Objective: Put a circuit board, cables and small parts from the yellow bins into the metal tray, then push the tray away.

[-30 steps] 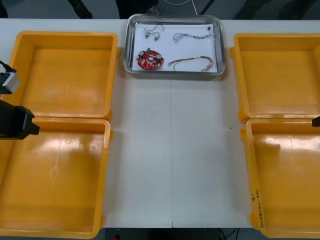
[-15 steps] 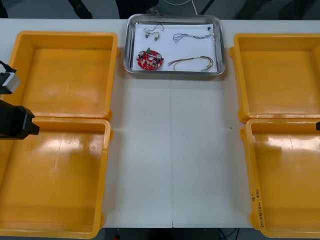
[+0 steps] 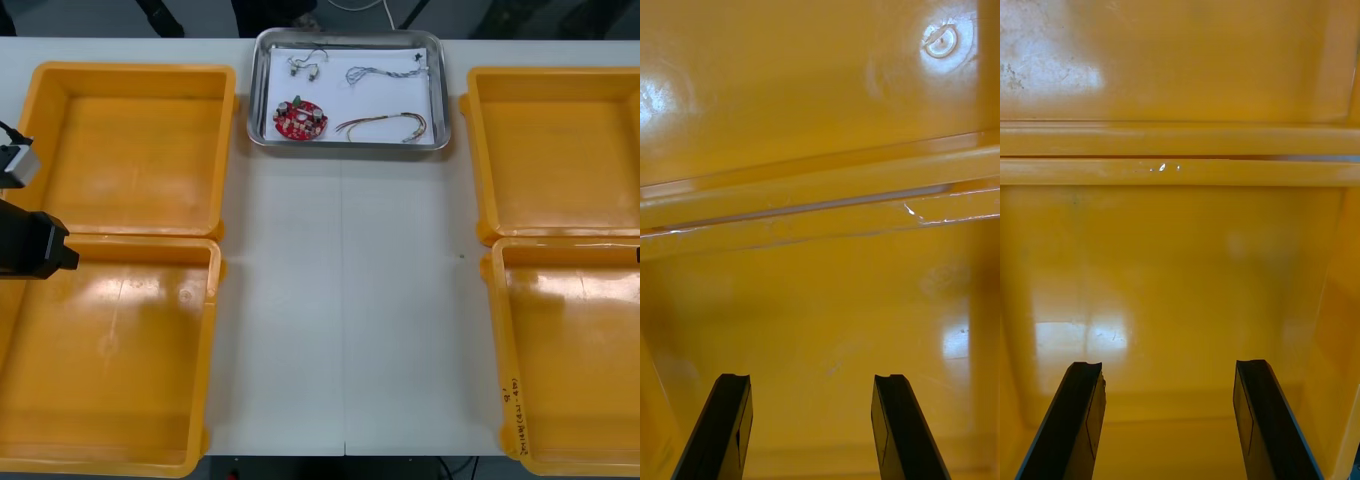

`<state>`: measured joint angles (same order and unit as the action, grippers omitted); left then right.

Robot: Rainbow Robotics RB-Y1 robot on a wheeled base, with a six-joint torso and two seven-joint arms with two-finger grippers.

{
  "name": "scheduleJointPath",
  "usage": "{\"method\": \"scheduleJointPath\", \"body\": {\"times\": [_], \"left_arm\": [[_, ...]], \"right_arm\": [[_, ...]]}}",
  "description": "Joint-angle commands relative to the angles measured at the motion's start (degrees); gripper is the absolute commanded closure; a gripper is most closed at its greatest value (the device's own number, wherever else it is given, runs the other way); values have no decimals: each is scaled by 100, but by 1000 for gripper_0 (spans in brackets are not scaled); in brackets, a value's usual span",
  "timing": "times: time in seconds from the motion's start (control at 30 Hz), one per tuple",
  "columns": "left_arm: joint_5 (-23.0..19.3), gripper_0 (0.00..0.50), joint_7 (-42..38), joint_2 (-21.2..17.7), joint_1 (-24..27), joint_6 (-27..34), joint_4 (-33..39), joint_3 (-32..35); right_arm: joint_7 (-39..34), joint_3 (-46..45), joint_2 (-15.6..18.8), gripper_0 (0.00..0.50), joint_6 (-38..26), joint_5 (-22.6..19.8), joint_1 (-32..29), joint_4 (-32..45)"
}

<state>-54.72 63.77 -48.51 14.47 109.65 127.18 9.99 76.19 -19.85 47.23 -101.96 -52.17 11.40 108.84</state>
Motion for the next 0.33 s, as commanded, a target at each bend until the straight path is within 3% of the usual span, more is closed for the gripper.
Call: {"method": "scheduleJointPath", "body": {"times": [0.03,0.33], "left_arm": [[-39,0,434,-265,-76,35,149,196],[-39,0,434,-265,-76,35,149,196]], "right_arm": [[159,-221,252,38,-43,-48,-68,40],[159,-221,252,37,-43,-48,-68,40]]}}
